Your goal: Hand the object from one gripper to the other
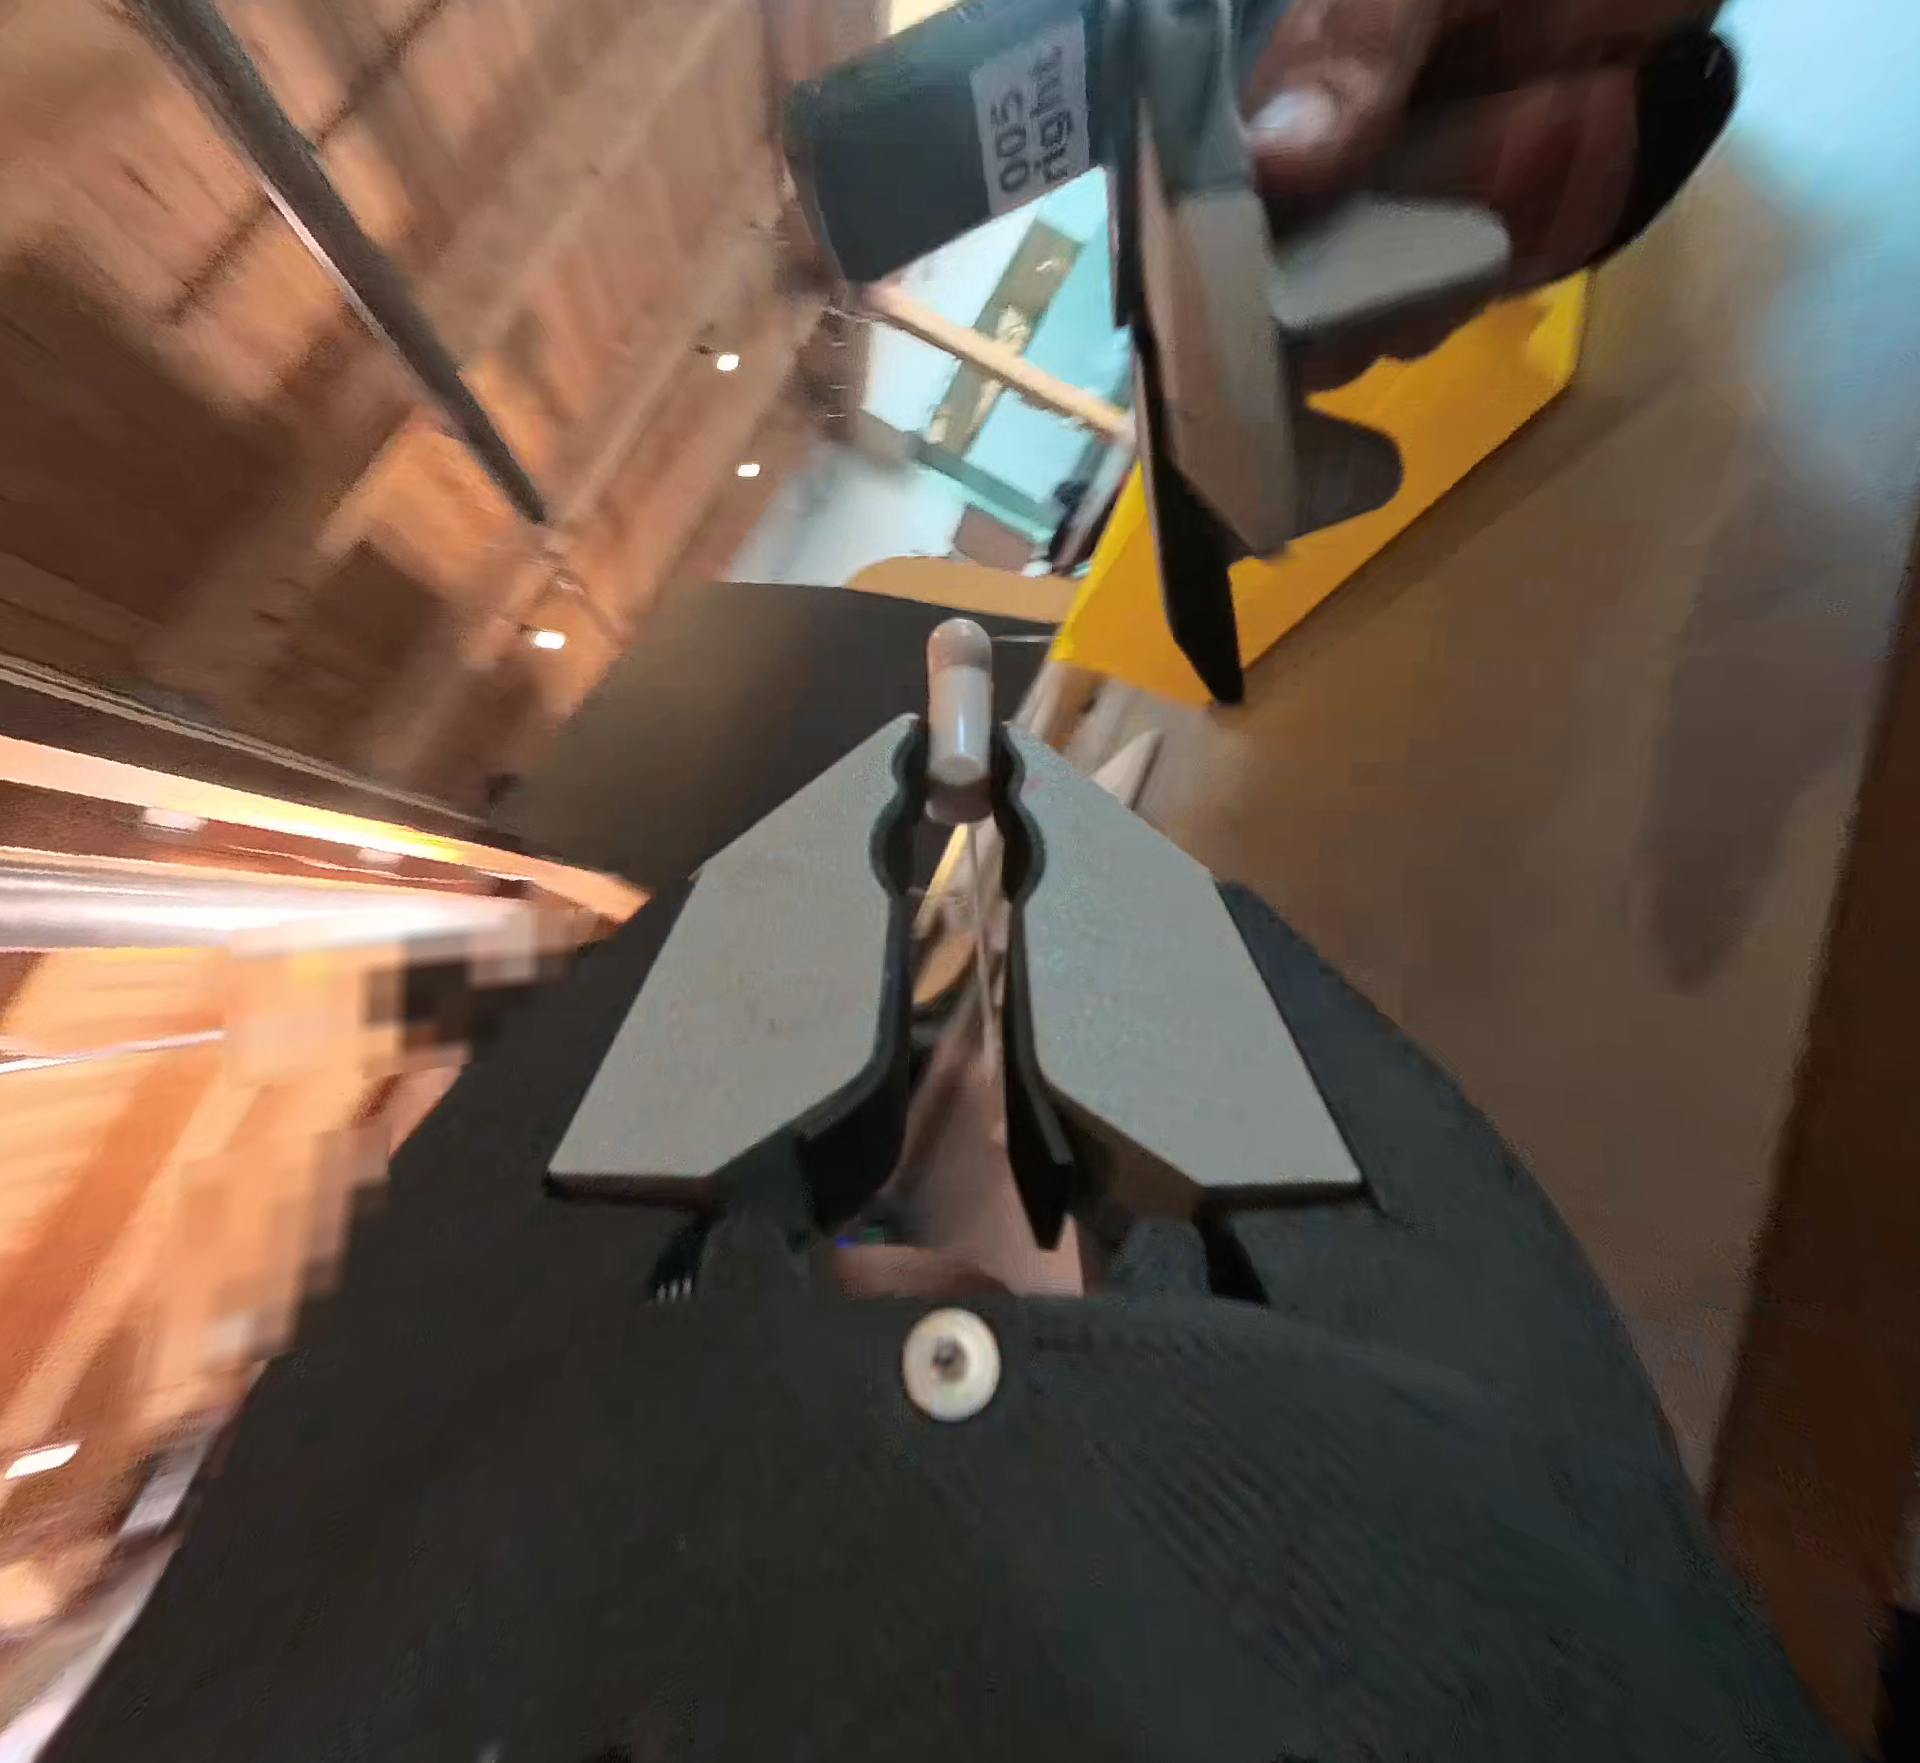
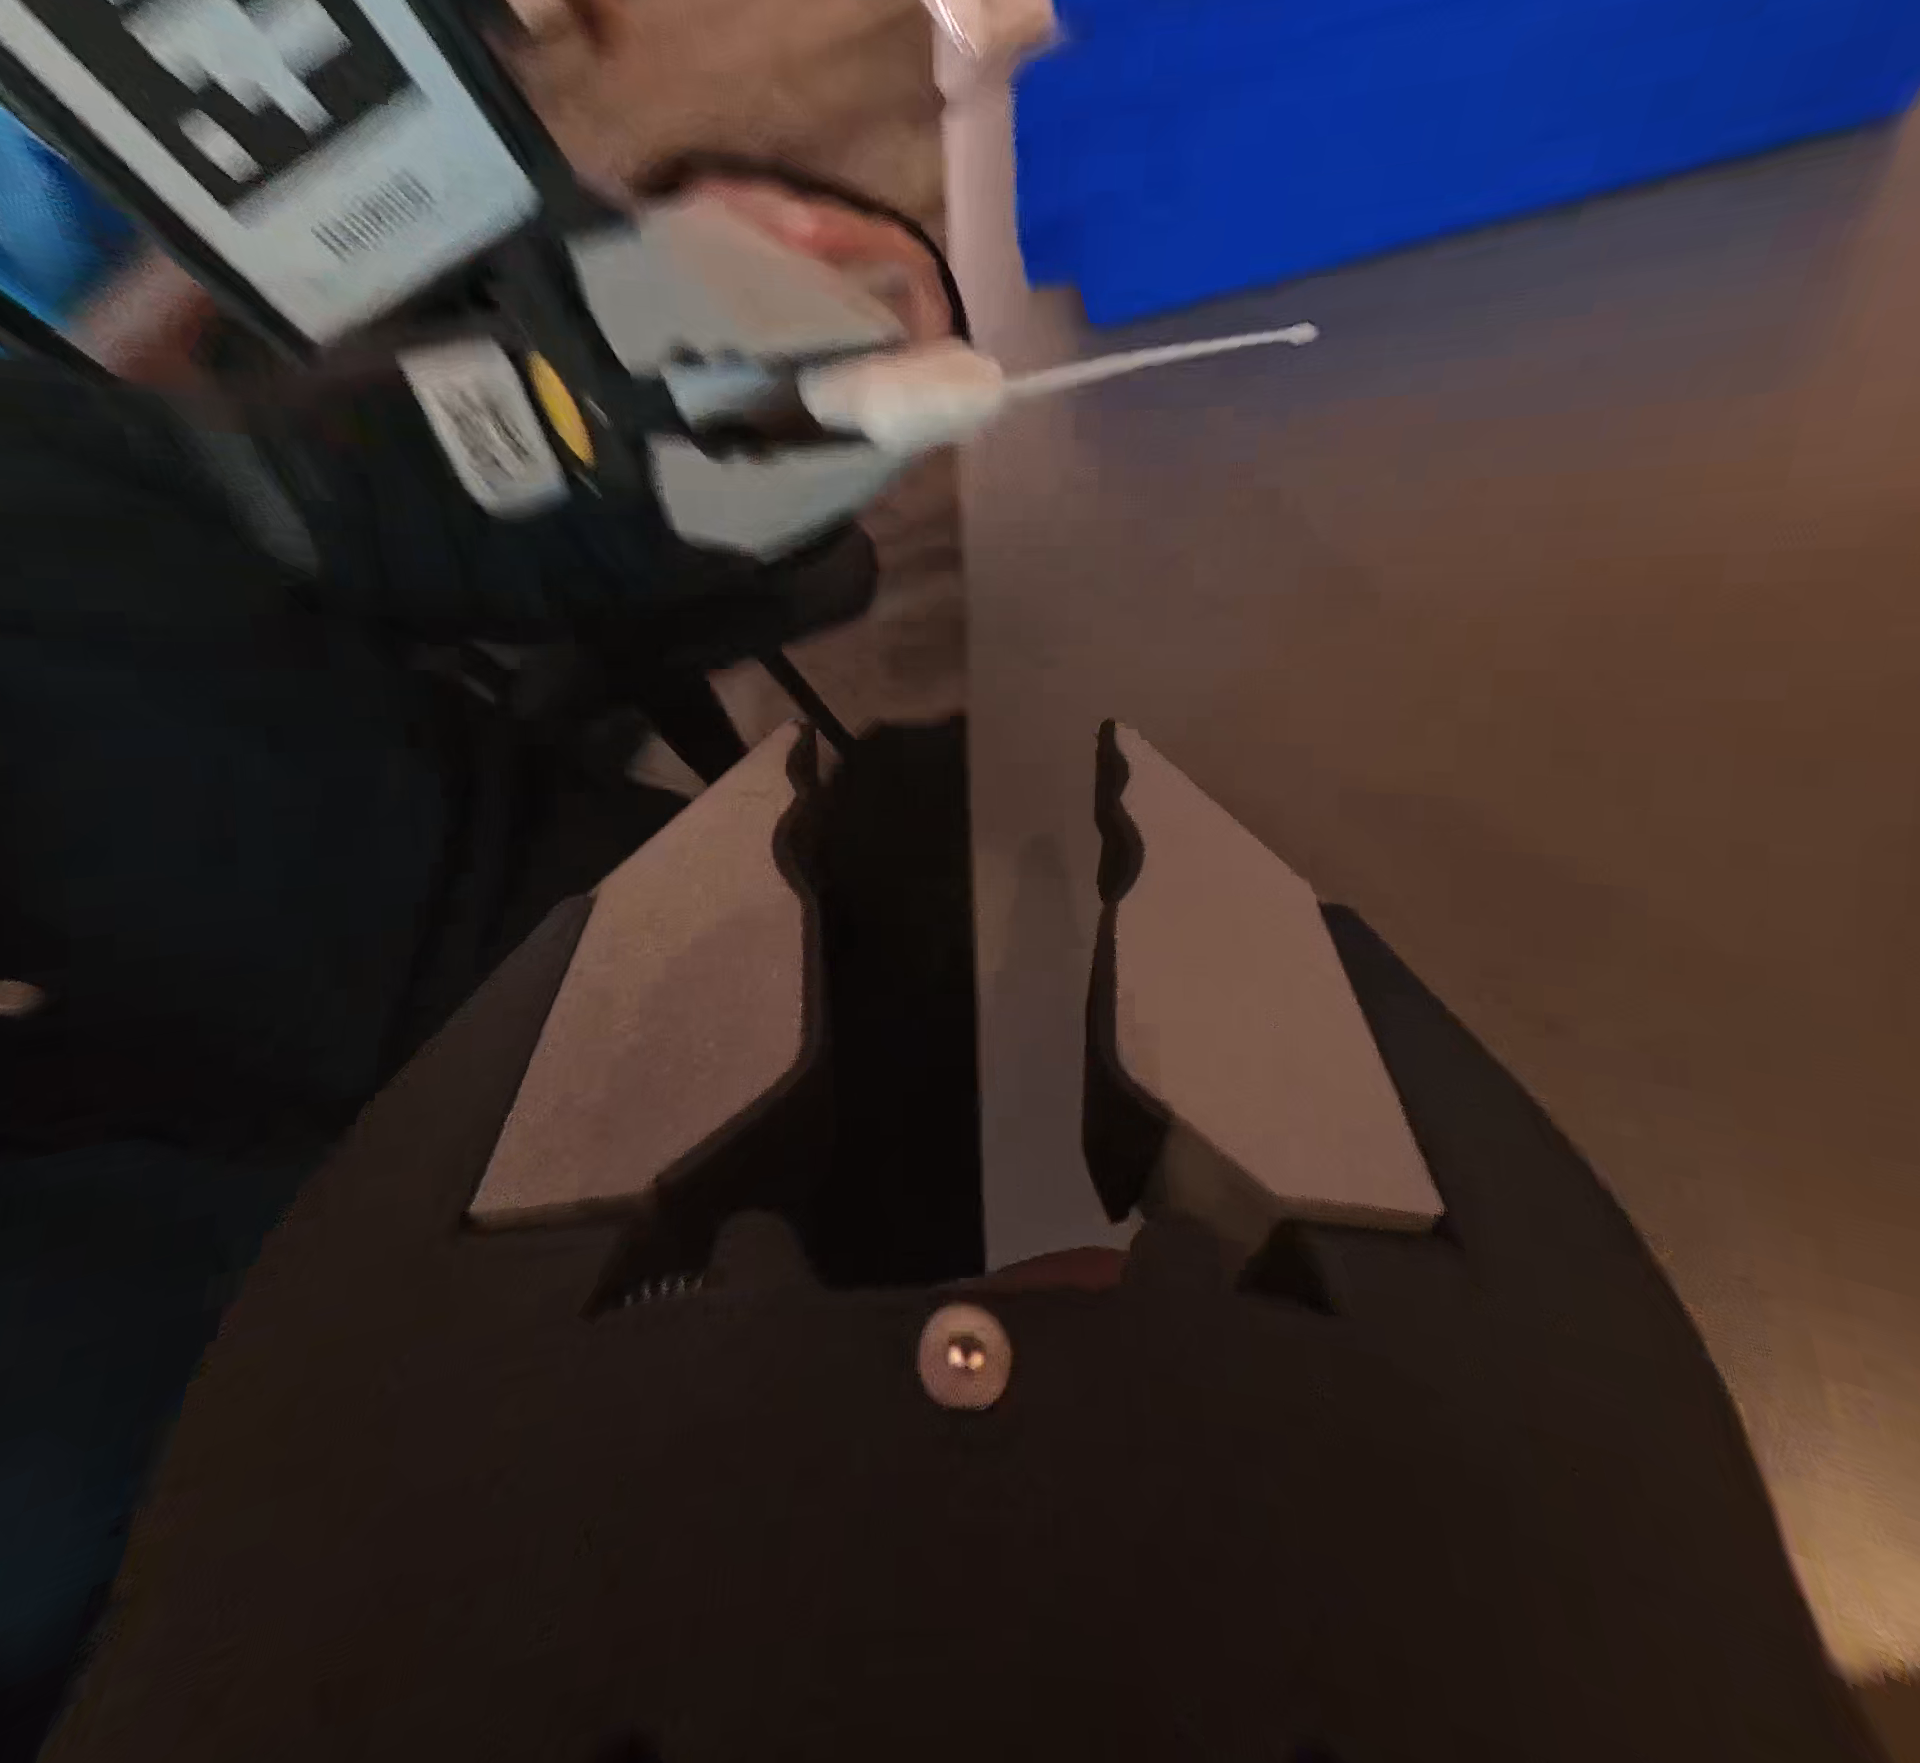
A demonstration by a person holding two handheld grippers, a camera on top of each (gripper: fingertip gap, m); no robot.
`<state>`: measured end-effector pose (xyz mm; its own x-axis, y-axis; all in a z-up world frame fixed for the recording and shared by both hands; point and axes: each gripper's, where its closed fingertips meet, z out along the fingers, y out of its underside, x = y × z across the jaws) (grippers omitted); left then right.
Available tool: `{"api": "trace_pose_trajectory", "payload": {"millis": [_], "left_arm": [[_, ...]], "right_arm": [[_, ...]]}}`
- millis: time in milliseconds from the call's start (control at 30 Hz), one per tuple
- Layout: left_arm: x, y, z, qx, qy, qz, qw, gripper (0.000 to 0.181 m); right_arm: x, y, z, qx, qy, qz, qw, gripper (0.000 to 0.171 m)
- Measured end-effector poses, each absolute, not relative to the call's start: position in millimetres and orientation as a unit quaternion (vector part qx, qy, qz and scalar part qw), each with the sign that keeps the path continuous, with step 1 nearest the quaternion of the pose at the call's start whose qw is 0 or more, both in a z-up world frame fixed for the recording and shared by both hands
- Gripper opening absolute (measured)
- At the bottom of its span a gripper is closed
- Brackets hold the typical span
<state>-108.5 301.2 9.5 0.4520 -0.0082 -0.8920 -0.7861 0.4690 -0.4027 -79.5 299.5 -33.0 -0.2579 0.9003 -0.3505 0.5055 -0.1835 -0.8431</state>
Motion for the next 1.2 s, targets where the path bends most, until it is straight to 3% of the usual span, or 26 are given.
{"api": "trace_pose_trajectory", "payload": {"millis": [100, 233, 400, 567, 767, 967, 1200], "left_arm": [[-103.1, 305.1, 3.1, -0.416, 0.450, 0.327, 0.719, 0.010], [-97.0, 311.4, -6.1, -0.409, 0.456, 0.354, 0.706, 0.010], [-91.3, 311.9, -11.8, -0.382, 0.468, 0.390, 0.695, 0.010], [-95.5, 317.9, -22.0, -0.401, 0.467, 0.382, 0.689, 0.010], [-96.3, 319.7, -25.7, -0.494, 0.432, 0.244, 0.714, 0.027], [-90.2, 316.9, -48.6, -0.637, 0.412, -0.005, 0.652, 0.038], [-79.1, 305.9, -43.1, -0.672, 0.372, -0.185, 0.613, 0.045]], "right_arm": [[-90.9, 302.2, -9.4, -0.569, -0.545, 0.580, 0.206, 0.051], [-96.3, 302.3, 1.9, -0.569, -0.471, 0.657, 0.152, 0.044], [-101.5, 307.5, -11.4, -0.577, -0.451, 0.669, 0.129, 0.019], [-105.8, 313.4, -22.6, -0.590, -0.451, 0.655, 0.141, 0.016], [-101.8, 335.0, -16.5, -0.601, -0.484, 0.583, 0.255, 0.017], [-88.3, 354.2, -12.1, -0.584, -0.563, 0.439, 0.387, 0.017], [-86.1, 326.8, 5.4, -0.499, -0.636, 0.381, 0.448, 0.017]]}}
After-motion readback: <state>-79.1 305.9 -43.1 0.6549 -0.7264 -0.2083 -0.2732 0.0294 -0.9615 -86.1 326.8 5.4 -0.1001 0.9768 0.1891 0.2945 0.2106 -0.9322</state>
